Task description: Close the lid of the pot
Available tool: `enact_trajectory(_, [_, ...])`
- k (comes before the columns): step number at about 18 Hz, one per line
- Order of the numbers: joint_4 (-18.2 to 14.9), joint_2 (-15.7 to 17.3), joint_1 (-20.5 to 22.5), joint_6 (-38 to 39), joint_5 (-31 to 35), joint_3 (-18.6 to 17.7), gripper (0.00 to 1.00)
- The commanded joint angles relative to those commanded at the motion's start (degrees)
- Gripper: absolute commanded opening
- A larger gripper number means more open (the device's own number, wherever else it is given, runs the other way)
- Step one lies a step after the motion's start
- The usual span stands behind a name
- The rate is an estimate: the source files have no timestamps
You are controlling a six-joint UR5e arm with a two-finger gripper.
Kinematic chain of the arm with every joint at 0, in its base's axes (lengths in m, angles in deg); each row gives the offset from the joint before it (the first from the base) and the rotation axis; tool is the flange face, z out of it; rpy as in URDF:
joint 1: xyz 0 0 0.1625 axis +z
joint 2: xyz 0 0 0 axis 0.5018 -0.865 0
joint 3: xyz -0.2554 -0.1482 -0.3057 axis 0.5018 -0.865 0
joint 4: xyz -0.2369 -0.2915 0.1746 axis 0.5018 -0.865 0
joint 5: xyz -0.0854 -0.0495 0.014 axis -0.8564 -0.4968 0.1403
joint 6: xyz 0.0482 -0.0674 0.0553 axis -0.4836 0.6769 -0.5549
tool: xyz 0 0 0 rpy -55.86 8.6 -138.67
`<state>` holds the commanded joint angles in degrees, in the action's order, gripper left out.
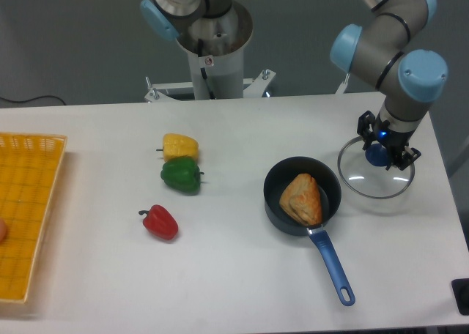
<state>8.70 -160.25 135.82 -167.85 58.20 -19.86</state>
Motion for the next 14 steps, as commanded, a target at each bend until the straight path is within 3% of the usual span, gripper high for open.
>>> enact_trajectory(14, [-1.2,1.1,0.0,0.0,-0.3,0.5,0.60])
